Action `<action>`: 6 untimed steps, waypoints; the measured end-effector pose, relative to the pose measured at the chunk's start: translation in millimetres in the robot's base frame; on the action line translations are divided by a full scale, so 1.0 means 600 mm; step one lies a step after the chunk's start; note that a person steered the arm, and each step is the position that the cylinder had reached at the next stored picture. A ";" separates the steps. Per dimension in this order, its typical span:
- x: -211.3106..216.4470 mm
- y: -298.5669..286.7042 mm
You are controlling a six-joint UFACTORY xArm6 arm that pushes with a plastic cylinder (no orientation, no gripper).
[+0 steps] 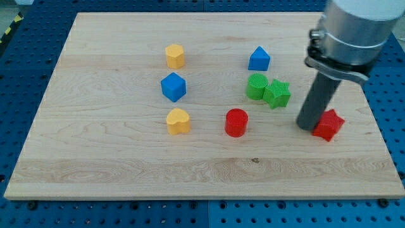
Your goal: Slide the red circle into the heart
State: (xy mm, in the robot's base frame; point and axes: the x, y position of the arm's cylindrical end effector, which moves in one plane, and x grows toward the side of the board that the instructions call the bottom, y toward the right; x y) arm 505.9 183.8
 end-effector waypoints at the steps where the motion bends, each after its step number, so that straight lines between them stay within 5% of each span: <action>1: 0.000 0.005; 6: 0.000 -0.271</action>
